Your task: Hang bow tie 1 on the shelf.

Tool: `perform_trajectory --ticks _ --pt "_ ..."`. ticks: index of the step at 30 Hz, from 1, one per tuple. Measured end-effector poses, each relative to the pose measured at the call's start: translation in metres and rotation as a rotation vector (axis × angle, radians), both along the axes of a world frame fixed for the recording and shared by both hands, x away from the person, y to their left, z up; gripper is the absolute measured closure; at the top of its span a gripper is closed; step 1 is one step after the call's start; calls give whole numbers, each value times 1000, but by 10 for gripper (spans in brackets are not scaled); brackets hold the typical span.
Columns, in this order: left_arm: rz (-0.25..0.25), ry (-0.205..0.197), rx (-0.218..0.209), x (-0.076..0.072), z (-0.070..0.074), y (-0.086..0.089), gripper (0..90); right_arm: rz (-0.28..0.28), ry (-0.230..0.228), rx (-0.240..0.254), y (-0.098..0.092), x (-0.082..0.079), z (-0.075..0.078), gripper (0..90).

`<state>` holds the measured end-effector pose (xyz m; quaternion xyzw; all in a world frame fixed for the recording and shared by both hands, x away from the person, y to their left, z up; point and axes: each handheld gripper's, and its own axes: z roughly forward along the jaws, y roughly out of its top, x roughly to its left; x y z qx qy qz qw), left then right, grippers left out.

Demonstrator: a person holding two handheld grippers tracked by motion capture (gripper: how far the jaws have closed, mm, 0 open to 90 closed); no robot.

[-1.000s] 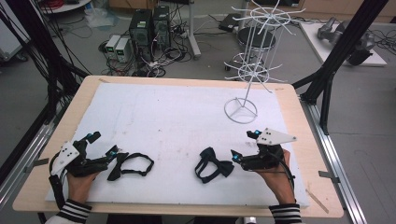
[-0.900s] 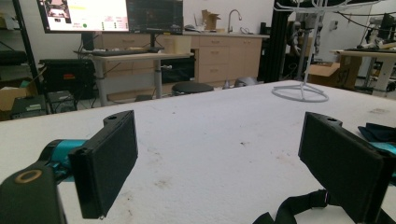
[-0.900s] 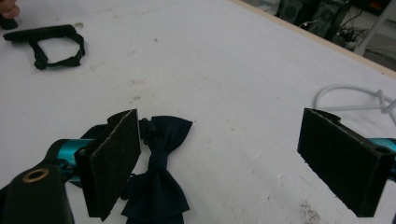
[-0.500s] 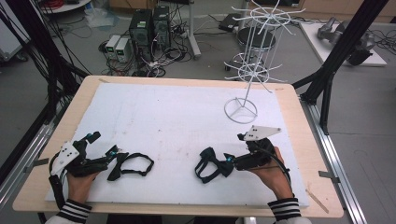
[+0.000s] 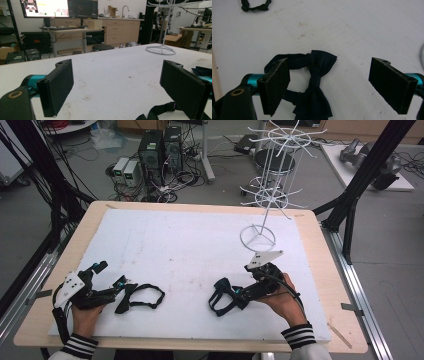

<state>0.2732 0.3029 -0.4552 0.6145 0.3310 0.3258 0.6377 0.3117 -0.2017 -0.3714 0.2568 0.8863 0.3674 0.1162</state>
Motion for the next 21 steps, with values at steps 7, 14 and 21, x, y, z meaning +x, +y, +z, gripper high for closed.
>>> perform_trajectory --ticks 7,14,21 --pt "0 0 0 0 0 0 123 19 44 -71 12 4 -5 198" --pt "1 0 0 0 0 0 123 21 96 -122 21 7 -11 202" --pt "1 0 0 0 0 0 123 19 128 -156 27 10 -15 248"
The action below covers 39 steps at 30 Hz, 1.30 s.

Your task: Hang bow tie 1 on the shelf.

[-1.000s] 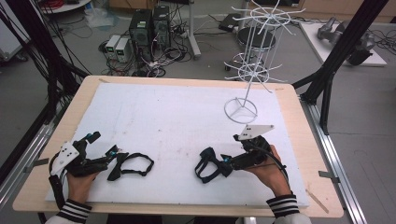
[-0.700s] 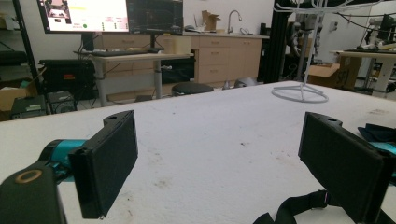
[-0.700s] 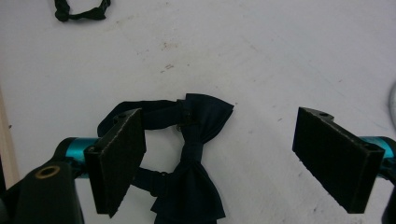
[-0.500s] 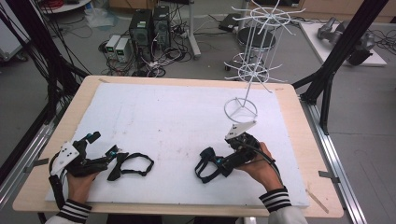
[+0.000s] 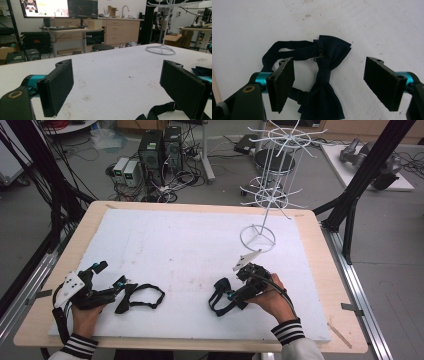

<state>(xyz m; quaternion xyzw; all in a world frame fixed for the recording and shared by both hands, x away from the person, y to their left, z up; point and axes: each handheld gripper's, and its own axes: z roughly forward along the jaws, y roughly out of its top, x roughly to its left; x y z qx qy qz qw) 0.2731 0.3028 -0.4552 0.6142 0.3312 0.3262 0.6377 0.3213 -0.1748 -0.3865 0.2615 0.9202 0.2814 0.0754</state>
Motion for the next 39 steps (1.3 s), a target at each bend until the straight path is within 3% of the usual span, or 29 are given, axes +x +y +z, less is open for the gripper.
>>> perform_trajectory --ticks 19,30,39 --pt "-1 0 0 0 0 0 123 -12 87 -77 16 9 -12 352" --pt "-1 -1 -1 0 0 0 123 -2 105 -144 20 11 -17 422" --pt "-2 0 0 0 0 0 123 15 113 -186 23 11 -21 534"
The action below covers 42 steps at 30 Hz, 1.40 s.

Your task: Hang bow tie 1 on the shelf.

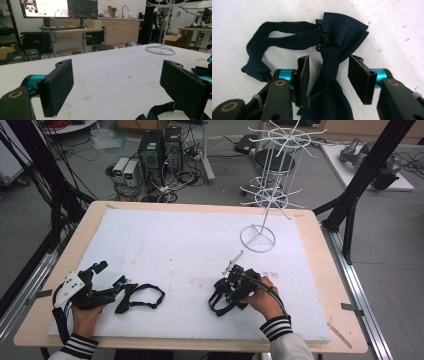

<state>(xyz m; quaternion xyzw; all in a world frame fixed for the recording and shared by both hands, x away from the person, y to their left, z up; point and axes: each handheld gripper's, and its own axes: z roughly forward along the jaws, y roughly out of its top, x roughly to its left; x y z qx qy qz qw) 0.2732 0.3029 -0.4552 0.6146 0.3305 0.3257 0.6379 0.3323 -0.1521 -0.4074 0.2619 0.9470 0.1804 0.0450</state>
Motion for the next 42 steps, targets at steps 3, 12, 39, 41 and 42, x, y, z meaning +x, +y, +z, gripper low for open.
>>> perform_trajectory --ticks 3,12,39,41,42 --pt "-1 0 -1 0 0 0 123 -9 8 -17 1 0 -1 577" --pt "0 -1 -1 0 0 0 123 -3 24 -65 5 -1 -2 753" --pt "0 0 -1 0 0 0 123 -77 -59 76 -10 -3 17 756" --pt "-2 -1 0 0 0 0 123 -85 -81 99 -13 -3 20 757" --pt "0 -1 -1 0 0 0 123 -92 -88 109 -14 -4 21 757"
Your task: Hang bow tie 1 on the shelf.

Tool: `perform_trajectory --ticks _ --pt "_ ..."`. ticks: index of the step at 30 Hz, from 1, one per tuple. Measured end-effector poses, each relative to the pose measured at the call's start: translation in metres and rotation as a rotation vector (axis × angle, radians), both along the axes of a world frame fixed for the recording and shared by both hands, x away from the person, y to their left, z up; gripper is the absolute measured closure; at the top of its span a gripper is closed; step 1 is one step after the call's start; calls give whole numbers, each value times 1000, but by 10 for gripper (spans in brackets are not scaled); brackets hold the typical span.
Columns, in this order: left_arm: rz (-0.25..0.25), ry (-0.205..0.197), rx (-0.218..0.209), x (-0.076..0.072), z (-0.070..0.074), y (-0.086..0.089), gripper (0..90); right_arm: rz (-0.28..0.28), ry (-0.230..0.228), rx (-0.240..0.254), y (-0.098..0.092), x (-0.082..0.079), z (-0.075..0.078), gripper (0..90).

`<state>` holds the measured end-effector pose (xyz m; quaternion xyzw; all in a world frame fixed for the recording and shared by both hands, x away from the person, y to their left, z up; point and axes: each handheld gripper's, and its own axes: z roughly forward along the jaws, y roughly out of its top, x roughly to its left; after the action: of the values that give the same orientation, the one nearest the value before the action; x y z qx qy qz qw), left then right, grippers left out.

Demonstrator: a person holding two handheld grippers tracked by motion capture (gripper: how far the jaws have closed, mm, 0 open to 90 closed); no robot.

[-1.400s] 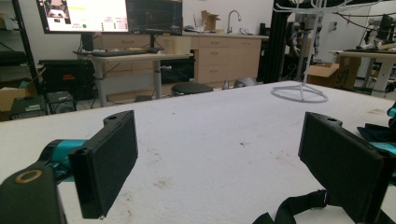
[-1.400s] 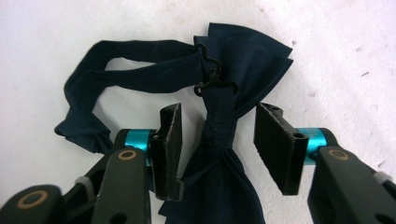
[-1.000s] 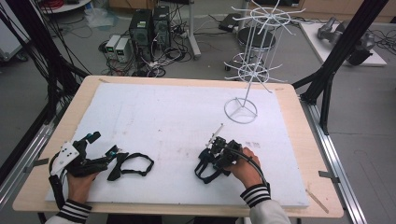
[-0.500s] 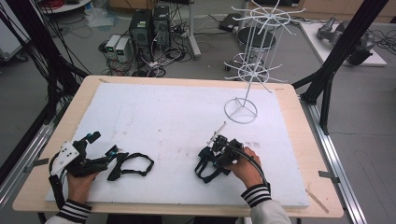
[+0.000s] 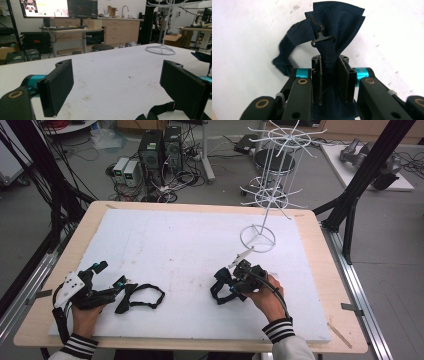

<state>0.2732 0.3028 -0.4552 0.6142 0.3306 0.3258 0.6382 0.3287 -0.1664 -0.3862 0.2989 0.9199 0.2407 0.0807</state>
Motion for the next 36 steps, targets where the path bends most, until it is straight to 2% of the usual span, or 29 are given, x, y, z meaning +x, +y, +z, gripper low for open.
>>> perform_trajectory --ticks 4,8,13,18,23,27,36 --pt "-1 0 -3 0 0 0 123 -15 -50 33 -5 -1 6 757" --pt "-1 1 1 0 0 0 123 -41 -114 87 -13 -3 14 757" --pt "0 0 0 0 0 0 123 -97 -177 148 -22 -5 22 757" --pt "0 1 1 0 0 0 123 -131 -208 189 -31 -6 27 757" --pt "-1 0 2 0 0 0 123 -161 -240 207 -37 -7 31 757" --pt "-1 0 2 0 0 0 123 -186 -290 235 -44 -9 36 757" --pt "-1 -1 2 0 0 0 123 -276 -370 311 -62 -13 45 757"
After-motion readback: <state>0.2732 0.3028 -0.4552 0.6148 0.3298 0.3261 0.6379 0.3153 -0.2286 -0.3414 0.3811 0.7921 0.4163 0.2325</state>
